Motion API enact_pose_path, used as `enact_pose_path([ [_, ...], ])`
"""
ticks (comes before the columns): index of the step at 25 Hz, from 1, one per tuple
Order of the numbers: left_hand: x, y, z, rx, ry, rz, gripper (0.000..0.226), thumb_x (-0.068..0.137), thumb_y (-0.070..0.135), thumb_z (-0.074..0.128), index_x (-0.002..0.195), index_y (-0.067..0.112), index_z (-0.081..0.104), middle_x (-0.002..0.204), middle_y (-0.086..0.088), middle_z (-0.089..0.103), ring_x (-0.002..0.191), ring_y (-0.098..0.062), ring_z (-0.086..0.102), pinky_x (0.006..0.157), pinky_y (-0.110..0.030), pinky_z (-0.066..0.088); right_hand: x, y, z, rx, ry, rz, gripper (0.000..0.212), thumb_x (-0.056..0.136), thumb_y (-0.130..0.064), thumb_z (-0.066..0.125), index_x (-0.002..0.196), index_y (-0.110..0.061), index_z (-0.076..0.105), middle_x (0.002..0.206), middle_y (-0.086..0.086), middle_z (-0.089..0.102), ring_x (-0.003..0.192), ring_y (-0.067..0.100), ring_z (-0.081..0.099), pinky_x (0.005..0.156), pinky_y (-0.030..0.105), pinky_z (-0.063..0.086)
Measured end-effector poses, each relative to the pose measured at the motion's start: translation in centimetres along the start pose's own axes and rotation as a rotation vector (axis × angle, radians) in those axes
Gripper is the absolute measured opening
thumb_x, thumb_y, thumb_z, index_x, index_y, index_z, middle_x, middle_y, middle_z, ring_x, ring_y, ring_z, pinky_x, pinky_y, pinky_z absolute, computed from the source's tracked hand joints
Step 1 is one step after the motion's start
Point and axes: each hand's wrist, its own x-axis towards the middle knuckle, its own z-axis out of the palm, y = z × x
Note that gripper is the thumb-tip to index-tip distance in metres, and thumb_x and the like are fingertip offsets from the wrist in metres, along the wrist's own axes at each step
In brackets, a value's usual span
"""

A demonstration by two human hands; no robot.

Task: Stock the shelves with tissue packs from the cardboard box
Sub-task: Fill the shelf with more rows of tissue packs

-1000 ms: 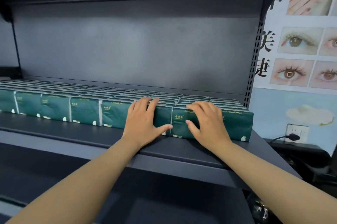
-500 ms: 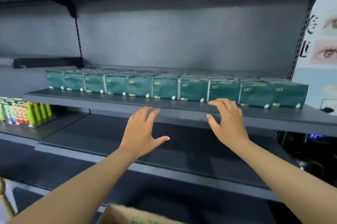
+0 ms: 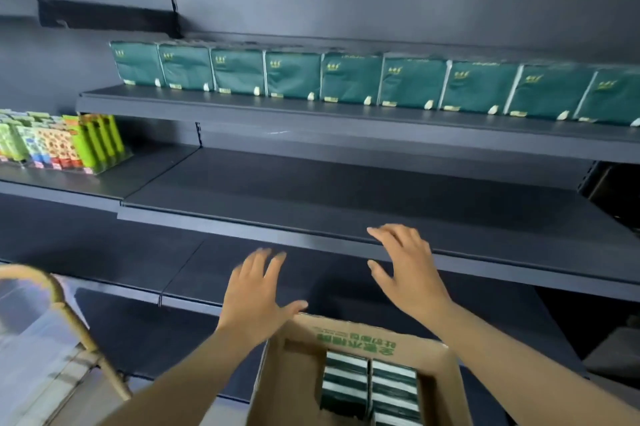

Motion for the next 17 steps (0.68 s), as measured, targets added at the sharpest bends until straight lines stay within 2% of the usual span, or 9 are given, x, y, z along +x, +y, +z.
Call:
enact_pose_path([
  [3, -2.4, -4.0, 5.5, 0.023, -0.239, -0.089, 0.093, 0.078, 0.077, 0.044, 0.15, 0.028, 0.013, 0.156, 0.001, 0.013, 0.144, -0.019, 0.009, 0.116, -0.034, 0.013, -0.6, 0.0, 6.3, 0.043, -0.042, 0.029, 0.049, 0.09, -0.032, 0.056, 0.136, -0.022, 0.043, 0.133, -0.004, 0.043, 0.125, 0.018, 0.037, 0.104, 0.038, 0.033],
  [5, -3.2, -6.5, 8.2, 0.063, -0.285, -0.123, 0.093, 0.075, 0.081, 0.039, 0.148, 0.026, 0.021, 0.154, 0.0, 0.022, 0.142, -0.021, 0.019, 0.114, -0.037, 0.02, -1.3, 0.0, 11.3, 0.072, -0.101, 0.072, 0.048, 0.087, -0.03, 0.061, 0.132, -0.019, 0.048, 0.127, 0.0, 0.049, 0.119, 0.022, 0.044, 0.097, 0.042, 0.04],
  [7, -3.1, -8.7, 10.6, 0.071, -0.28, -0.132, 0.104, 0.067, 0.091, 0.014, 0.143, 0.024, 0.034, 0.149, -0.002, 0.034, 0.137, -0.024, 0.032, 0.11, -0.04, 0.03, -2.6, -0.3, 15.9, 0.065, -0.18, 0.073, 0.049, 0.084, -0.03, 0.064, 0.129, -0.017, 0.051, 0.122, 0.003, 0.052, 0.114, 0.027, 0.05, 0.089, 0.043, 0.045],
  [9, -2.6, -10.1, 13.1, 0.035, -0.364, -0.114, 0.122, 0.051, 0.093, -0.012, 0.147, 0.027, 0.024, 0.154, 0.0, 0.023, 0.141, -0.023, 0.022, 0.114, -0.039, 0.024, -3.9, -0.7, 20.0, 0.069, -0.247, 0.097, 0.05, 0.08, -0.029, 0.068, 0.127, -0.017, 0.053, 0.119, 0.003, 0.055, 0.111, 0.027, 0.054, 0.084, 0.043, 0.048],
  [10, -2.6, -10.5, 14.3, 0.013, -0.39, -0.113, 0.118, 0.052, 0.093, -0.011, 0.148, 0.031, 0.017, 0.156, 0.002, 0.016, 0.144, -0.022, 0.015, 0.116, -0.038, 0.02, -4.5, -0.8, 21.6, 0.076, -0.273, 0.124, 0.05, 0.08, -0.029, 0.07, 0.126, -0.016, 0.054, 0.118, 0.003, 0.056, 0.11, 0.026, 0.055, 0.084, 0.042, 0.049],
  [13, -2.0, -10.7, 17.9, -0.016, -0.468, -0.044, 0.09, 0.075, 0.085, 0.021, 0.149, 0.036, 0.006, 0.158, 0.002, 0.01, 0.145, -0.022, 0.01, 0.115, -0.038, 0.017, -6.9, -0.5, 25.4, 0.058, -0.318, 0.201, 0.049, 0.079, -0.03, 0.07, 0.124, -0.016, 0.055, 0.117, 0.002, 0.058, 0.108, 0.026, 0.057, 0.085, 0.041, 0.05],
  [15, -1.6, -11.0, 20.7, -0.052, -0.493, 0.05, 0.087, 0.075, 0.084, 0.015, 0.149, 0.038, 0.01, 0.157, -0.002, 0.015, 0.144, -0.025, 0.016, 0.113, -0.041, 0.021, -9.0, 0.2, 27.3, 0.081, -0.352, 0.317, 0.047, 0.084, -0.03, 0.066, 0.127, -0.017, 0.053, 0.122, 0.002, 0.056, 0.115, 0.024, 0.051, 0.094, 0.042, 0.046],
  [17, -2.3, -11.0, 23.4, -0.067, -0.496, 0.129, 0.095, 0.069, 0.088, 0.002, 0.147, 0.036, 0.023, 0.153, -0.007, 0.026, 0.139, -0.029, 0.028, 0.108, -0.045, 0.029, -12.0, 1.0, 28.7, 0.109, -0.427, 0.393, 0.046, 0.088, -0.031, 0.061, 0.131, -0.02, 0.049, 0.127, -0.002, 0.051, 0.122, 0.02, 0.045, 0.103, 0.041, 0.039],
])
